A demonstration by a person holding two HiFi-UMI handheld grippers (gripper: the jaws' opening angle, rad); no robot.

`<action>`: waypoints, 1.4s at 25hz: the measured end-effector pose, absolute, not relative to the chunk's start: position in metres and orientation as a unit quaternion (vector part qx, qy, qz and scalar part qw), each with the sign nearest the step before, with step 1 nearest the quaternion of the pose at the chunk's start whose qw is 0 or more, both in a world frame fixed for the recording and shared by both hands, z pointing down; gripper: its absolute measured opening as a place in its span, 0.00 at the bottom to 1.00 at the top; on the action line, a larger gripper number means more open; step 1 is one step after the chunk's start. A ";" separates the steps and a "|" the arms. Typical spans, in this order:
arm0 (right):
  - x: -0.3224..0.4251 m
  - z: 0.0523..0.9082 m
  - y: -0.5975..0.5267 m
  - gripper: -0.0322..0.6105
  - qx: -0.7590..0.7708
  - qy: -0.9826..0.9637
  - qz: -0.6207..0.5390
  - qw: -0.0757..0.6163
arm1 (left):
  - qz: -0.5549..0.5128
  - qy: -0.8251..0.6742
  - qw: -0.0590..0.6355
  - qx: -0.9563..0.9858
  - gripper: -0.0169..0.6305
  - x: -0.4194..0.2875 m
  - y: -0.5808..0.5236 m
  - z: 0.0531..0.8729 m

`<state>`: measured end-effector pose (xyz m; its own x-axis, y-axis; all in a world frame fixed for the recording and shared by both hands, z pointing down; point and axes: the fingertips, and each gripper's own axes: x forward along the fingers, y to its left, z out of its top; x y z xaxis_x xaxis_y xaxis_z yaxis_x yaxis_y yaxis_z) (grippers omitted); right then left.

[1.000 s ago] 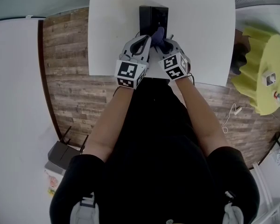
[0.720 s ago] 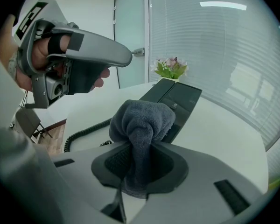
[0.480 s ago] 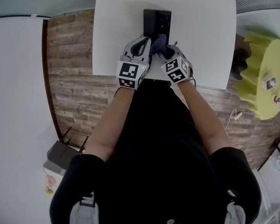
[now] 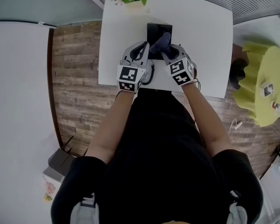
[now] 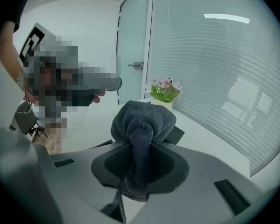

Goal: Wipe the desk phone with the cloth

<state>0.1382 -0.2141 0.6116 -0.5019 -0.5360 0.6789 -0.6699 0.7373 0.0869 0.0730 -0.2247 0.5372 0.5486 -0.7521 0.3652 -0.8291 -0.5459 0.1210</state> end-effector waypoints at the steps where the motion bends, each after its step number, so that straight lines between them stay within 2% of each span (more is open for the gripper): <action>1: 0.137 0.607 -0.220 0.20 0.353 -0.861 0.090 0.354 | 0.137 -0.456 0.140 0.868 0.04 0.072 -0.227 0.536; 12: 0.120 0.581 -0.278 0.20 0.370 -0.857 0.056 0.353 | 0.142 -0.449 0.137 0.872 0.04 0.056 -0.262 0.540; 24: 0.099 0.617 -0.316 0.20 0.349 -0.846 0.030 0.402 | 0.148 -0.443 0.155 0.870 0.04 0.042 -0.294 0.559; 35: 0.095 0.625 -0.312 0.20 0.335 -0.850 0.004 0.407 | 0.150 -0.445 0.168 0.867 0.04 0.040 -0.299 0.572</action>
